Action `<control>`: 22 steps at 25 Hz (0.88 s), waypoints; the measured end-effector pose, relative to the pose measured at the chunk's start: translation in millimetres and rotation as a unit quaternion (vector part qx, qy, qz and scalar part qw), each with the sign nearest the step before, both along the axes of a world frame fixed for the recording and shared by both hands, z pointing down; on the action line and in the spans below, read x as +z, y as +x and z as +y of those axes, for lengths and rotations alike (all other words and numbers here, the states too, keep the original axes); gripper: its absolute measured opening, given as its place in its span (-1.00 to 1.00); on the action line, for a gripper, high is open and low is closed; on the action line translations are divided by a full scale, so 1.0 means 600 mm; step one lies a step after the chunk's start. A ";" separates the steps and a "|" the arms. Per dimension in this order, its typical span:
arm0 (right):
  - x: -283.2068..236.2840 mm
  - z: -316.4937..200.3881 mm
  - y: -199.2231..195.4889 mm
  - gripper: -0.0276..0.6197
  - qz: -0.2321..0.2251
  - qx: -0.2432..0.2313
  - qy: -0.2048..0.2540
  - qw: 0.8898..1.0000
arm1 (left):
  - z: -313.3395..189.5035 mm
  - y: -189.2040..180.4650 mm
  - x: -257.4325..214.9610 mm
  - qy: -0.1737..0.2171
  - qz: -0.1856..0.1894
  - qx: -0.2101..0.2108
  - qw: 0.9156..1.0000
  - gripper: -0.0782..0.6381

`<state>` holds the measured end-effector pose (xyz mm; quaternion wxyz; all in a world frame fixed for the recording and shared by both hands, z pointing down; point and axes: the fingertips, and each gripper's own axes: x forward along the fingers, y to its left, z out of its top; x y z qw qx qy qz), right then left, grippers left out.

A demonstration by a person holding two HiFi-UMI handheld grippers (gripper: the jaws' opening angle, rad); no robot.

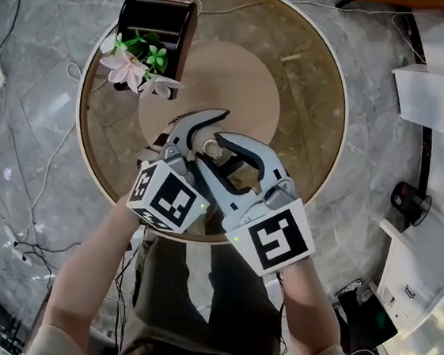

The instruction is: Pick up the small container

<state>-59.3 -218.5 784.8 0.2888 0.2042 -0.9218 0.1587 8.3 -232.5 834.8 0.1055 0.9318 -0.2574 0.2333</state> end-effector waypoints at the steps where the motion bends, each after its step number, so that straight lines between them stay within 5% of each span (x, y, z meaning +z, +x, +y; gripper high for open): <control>1: -0.013 0.001 0.000 -0.55 -0.001 -0.002 0.002 1.000 | 0.001 -0.001 -0.013 -0.001 -0.001 0.001 1.000 0.16; 11: -0.213 0.003 0.001 -0.56 -0.006 0.031 0.002 1.000 | 0.009 -0.002 -0.209 -0.003 -0.023 0.026 0.999 0.16; 22: -0.540 0.025 0.002 -0.56 -0.041 0.048 0.032 0.998 | 0.032 -0.003 -0.530 0.009 -0.036 0.034 0.999 0.16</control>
